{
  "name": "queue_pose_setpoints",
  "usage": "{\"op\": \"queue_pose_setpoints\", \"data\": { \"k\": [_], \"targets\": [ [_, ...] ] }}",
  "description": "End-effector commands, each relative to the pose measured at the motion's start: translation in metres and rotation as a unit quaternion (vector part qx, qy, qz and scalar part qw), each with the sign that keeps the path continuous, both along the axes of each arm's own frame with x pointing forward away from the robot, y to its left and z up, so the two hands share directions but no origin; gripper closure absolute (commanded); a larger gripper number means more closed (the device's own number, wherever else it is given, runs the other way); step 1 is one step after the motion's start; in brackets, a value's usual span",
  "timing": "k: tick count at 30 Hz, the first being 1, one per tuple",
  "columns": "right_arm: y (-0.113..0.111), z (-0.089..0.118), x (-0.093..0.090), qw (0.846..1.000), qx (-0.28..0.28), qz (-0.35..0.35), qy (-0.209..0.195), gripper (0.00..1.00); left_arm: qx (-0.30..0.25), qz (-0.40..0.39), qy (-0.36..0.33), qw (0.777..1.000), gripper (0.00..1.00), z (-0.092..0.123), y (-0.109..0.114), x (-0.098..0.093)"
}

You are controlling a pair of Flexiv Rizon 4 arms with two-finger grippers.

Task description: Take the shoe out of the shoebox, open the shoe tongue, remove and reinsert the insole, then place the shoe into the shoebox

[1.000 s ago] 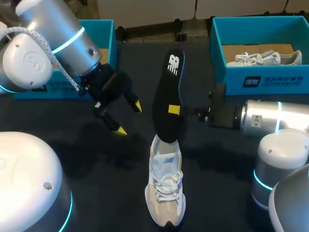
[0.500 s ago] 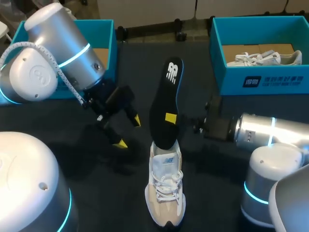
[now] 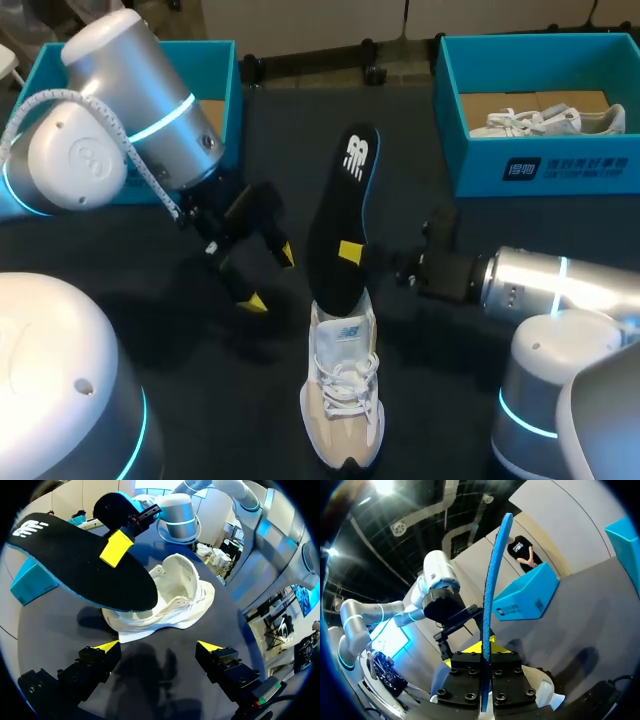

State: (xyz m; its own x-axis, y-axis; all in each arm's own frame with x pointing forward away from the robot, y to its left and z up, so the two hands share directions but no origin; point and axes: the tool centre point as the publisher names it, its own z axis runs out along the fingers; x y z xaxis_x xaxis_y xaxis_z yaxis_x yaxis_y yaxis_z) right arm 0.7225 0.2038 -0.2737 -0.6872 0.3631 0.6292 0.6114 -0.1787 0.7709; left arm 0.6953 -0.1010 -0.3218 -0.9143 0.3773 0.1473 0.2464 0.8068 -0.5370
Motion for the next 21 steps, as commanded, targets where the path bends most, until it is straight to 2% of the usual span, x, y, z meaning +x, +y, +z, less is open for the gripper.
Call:
{"op": "queue_pose_setpoints", "data": {
  "k": [1,14,21],
  "targets": [
    [0.008,-0.002,-0.003,1.000,-0.006,-0.006,0.001,1.00,0.003,0.008,-0.009,1.000,0.00,-0.013,-0.004,-0.003],
    [0.013,0.004,-0.001,1.000,0.002,-0.002,-0.005,1.00,0.015,0.020,-0.012,1.000,0.00,-0.032,-0.008,-0.010],
    [0.018,-0.013,-0.006,1.000,0.006,0.005,0.016,1.00,0.015,0.020,-0.012,1.000,0.00,-0.032,-0.008,-0.010]
  ]
}}
